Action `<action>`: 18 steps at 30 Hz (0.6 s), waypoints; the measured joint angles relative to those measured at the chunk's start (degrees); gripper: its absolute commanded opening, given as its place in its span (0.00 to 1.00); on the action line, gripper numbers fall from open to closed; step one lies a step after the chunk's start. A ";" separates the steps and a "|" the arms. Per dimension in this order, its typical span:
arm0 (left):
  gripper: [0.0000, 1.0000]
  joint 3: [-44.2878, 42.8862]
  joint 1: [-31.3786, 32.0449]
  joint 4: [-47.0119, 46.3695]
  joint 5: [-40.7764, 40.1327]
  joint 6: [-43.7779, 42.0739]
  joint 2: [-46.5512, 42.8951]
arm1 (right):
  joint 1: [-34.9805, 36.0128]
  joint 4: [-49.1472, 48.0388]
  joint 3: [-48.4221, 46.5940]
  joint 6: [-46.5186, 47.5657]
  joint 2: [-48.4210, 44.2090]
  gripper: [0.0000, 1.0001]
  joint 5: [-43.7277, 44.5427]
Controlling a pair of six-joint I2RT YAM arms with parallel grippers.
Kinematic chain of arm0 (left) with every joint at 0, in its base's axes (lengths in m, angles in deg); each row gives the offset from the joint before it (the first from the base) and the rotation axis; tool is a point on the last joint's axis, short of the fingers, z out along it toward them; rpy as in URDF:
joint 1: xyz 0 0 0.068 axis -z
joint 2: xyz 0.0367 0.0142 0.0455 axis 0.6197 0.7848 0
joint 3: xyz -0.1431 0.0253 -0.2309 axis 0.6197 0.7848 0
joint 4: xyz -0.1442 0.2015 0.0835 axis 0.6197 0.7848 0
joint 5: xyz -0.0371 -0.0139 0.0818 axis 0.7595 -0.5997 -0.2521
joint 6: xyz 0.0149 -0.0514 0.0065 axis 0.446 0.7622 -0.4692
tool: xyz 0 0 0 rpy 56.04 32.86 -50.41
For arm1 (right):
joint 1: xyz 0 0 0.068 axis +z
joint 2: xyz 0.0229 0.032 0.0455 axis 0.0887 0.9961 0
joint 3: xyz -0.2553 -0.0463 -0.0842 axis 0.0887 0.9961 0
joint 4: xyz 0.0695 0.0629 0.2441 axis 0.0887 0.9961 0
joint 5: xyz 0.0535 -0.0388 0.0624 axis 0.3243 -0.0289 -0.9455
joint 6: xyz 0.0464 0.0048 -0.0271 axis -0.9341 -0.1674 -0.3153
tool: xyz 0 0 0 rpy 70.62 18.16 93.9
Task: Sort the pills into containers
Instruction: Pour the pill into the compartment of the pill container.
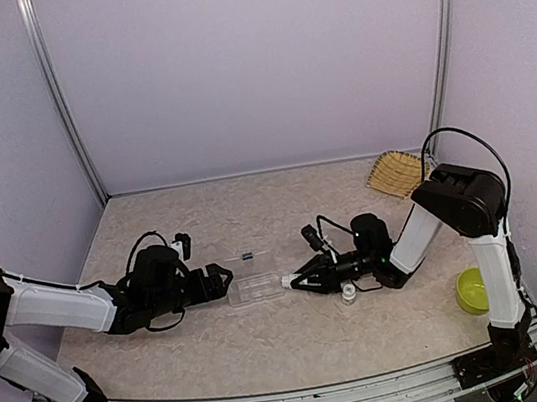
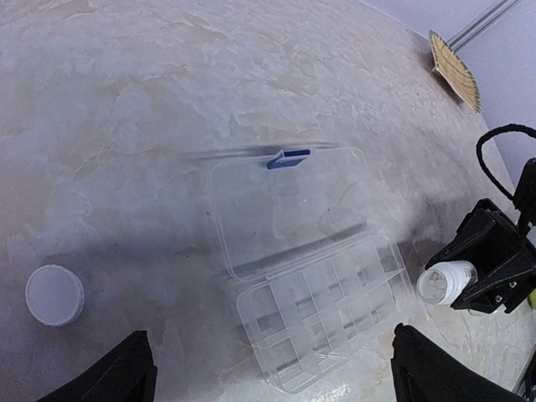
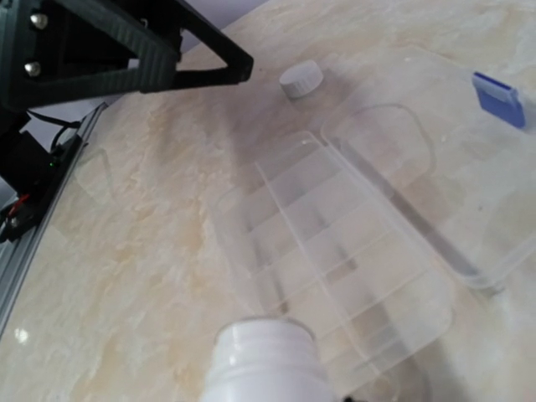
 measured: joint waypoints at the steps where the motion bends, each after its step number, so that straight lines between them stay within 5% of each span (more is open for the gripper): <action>1: 0.95 0.00 0.00 -0.04 0.00 0.00 -0.02 | 0.00 0.33 0.00 0.17 -0.02 0.15 0.02; 18: 0.96 0.02 0.00 -0.42 0.00 0.00 -0.02 | 0.44 6.14 -2.05 4.59 -0.39 0.15 1.16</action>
